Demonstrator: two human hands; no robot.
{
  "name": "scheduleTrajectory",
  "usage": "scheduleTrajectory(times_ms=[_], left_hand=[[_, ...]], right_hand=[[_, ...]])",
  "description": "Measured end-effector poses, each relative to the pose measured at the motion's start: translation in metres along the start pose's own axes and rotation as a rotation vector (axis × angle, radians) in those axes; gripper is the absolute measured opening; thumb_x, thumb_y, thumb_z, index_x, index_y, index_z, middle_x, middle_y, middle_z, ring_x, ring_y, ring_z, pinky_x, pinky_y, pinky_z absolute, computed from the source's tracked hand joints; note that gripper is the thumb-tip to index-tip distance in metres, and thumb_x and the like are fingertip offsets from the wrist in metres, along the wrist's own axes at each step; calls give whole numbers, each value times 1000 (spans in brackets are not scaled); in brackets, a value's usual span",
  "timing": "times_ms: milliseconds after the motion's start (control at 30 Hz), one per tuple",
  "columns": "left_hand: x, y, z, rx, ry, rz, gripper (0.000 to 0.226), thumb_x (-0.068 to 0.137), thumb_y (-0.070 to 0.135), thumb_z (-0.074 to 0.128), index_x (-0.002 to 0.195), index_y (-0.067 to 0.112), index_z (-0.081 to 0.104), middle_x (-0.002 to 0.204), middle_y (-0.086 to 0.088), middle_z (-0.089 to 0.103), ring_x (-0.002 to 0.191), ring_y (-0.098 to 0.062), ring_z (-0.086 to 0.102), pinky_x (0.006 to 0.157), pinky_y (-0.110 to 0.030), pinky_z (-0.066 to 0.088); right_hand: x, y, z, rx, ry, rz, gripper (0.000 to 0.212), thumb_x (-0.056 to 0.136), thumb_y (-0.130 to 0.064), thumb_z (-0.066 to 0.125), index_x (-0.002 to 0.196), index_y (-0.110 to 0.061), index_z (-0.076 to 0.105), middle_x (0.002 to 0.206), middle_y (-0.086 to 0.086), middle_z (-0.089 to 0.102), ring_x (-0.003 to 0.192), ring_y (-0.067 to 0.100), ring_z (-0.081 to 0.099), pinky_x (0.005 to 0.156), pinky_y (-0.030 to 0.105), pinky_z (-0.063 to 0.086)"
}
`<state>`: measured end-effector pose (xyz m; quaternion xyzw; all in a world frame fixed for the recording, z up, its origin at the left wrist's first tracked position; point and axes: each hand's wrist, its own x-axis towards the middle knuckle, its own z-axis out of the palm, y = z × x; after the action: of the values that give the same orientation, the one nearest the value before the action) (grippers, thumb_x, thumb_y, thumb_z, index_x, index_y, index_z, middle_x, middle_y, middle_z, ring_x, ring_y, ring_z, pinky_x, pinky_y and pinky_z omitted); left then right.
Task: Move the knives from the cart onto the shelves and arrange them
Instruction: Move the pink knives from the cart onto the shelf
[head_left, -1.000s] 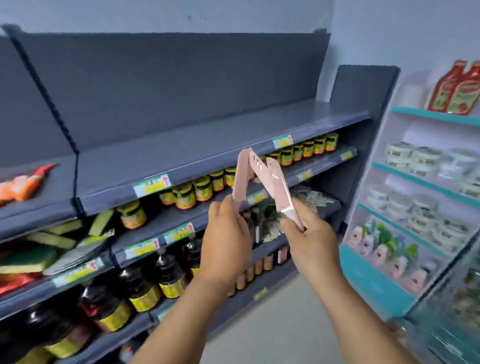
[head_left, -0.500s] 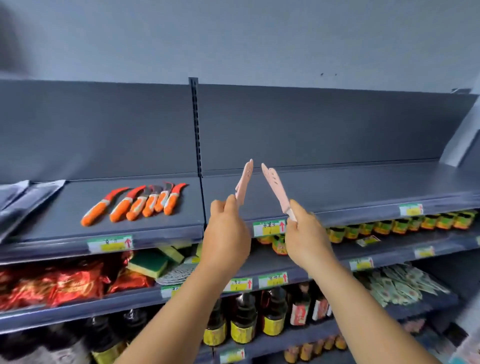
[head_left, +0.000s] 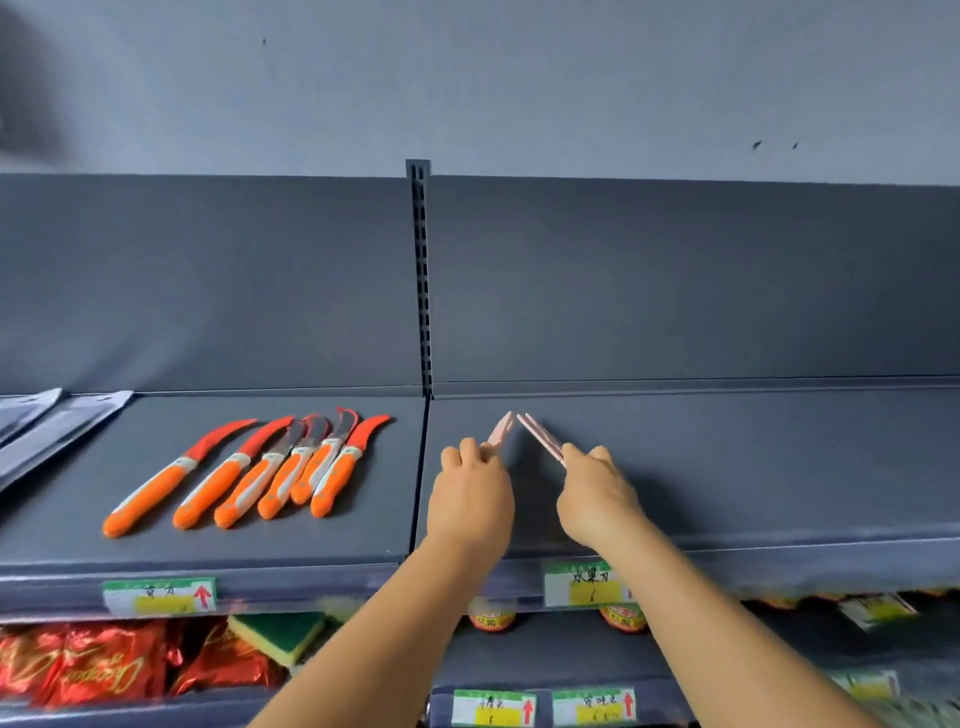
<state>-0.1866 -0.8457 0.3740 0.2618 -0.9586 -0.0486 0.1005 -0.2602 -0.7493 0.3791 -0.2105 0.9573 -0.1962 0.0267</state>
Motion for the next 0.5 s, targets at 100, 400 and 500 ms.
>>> scheduleTrajectory(times_ms=[100,400,500], left_hand=[[23,4,11,86,-48,14,52,88,6,53,136,3,34,132,-12,37,118,-28,35,88,-27,39],[48,1,34,-26,-112,-35,48,98,26,31,142,7,28,141,-8,33,124,-29,29,101,-34,28],[48,-1,37,-71,-112,-66,53,99,30,28,146,7,21,145,-6,32,129,-28,28,103,-36,26]], right_hand=[[27,-5,11,-23,-29,0,48,90,-3,46,135,-16,37,122,8,37,111,29,45,84,37,44],[58,-5,32,-173,-88,-138,49,100,-36,33,144,-15,26,145,4,32,130,28,28,102,39,29],[57,-4,32,-179,-84,-143,52,99,-41,30,144,-16,25,147,2,31,132,27,27,104,39,27]])
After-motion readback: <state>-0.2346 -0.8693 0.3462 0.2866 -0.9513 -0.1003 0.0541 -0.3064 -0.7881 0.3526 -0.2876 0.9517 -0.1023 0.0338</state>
